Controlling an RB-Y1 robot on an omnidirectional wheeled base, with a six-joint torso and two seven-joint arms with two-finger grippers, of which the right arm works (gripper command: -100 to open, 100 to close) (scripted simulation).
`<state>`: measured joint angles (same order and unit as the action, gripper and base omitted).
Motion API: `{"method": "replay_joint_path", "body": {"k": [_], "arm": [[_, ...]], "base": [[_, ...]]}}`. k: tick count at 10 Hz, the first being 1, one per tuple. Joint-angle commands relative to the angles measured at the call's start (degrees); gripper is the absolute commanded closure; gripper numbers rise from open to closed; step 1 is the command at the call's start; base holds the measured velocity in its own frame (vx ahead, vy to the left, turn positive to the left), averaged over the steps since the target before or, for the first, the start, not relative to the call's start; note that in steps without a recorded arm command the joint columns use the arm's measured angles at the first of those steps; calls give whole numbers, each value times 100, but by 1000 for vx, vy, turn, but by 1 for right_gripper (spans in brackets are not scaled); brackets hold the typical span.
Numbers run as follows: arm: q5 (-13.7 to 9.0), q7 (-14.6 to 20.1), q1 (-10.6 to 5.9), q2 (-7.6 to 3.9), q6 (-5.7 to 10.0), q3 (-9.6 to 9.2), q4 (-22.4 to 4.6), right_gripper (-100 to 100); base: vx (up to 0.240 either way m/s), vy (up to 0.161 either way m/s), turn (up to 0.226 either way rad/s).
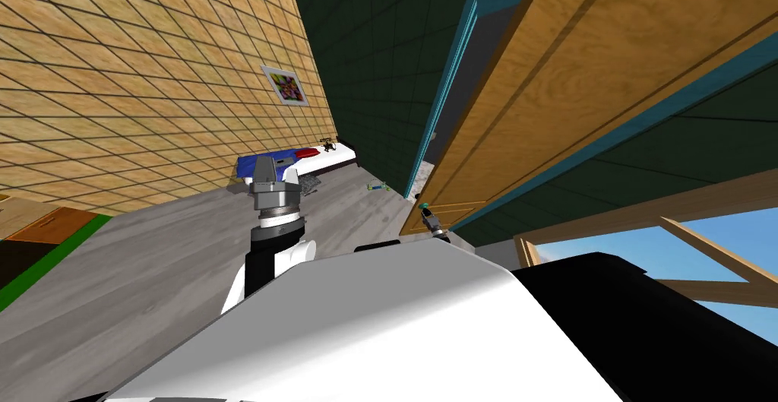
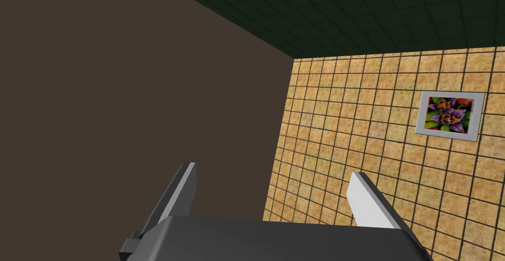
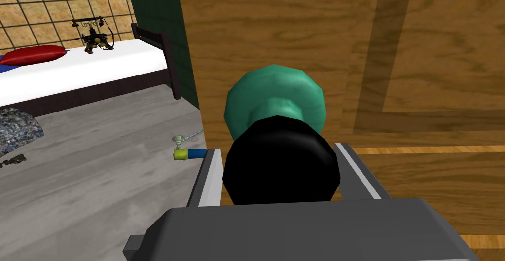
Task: Pull the door open
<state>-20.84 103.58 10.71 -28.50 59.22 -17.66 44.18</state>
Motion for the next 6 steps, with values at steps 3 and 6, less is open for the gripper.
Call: {"method": "replay_joint_path", "body": {"k": [3, 6], "arm": [[67, 100, 195, -94, 242, -106, 15, 100], [96, 158, 381, -167, 478, -159, 11, 100]], "base": [[-132, -55, 103], [-111, -74, 179]]}}
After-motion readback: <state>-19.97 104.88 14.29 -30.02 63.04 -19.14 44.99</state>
